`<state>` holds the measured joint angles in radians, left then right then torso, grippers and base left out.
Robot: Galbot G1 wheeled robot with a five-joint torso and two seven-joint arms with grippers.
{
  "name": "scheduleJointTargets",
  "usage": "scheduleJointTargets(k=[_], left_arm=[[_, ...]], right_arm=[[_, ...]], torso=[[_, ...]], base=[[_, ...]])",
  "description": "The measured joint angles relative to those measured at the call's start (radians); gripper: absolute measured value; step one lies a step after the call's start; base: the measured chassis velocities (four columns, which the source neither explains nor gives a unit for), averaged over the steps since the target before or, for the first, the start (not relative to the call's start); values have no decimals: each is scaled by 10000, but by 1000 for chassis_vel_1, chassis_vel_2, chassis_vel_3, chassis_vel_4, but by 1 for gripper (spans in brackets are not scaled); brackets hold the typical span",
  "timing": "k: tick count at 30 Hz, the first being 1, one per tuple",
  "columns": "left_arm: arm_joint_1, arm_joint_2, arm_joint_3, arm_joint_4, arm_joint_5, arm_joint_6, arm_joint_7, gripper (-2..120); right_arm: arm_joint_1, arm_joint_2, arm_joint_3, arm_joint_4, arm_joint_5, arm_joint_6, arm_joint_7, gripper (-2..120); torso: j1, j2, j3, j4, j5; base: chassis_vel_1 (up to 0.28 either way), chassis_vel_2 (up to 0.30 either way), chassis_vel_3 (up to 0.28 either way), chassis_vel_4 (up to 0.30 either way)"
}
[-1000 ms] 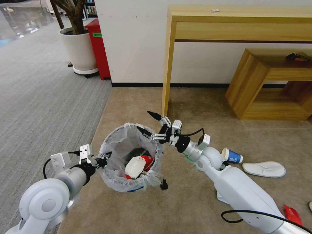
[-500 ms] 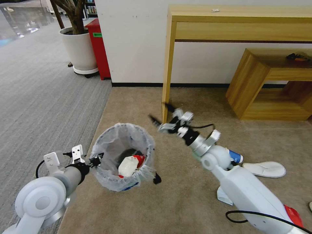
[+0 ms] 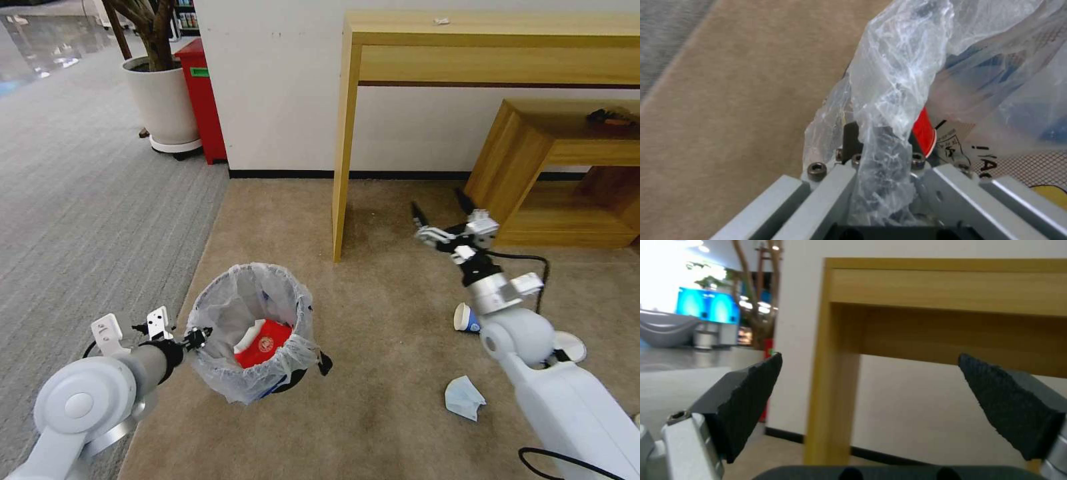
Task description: Pick up the trash bin and place the garbage on the floor into it.
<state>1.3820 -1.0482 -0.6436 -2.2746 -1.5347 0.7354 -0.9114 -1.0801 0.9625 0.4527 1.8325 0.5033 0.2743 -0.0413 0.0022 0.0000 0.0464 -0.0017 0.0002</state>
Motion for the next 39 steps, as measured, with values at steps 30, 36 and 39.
scheduleJointTargets(k=[30, 36, 39], left_arm=[[628, 136, 133, -201, 1241, 2, 753, 0], [670, 74, 157, -189, 1382, 0, 845, 0], [691, 67, 151, -186, 1451, 1, 891, 0]], right_arm=[[-2130, 120, 1694, 80, -200, 729, -162, 100], [-2141, 103, 1706, 49, -192, 800, -202, 100], [-2084, 101, 1672, 29, -192, 810, -204, 100]], torso=[[-3, 1, 0, 1, -2], [-3, 1, 0, 0, -1], [-3, 0, 0, 0, -2]], base=[[0, 0, 0, 0], [-34, -43, -34, -36], [-84, -81, -87, -69]])
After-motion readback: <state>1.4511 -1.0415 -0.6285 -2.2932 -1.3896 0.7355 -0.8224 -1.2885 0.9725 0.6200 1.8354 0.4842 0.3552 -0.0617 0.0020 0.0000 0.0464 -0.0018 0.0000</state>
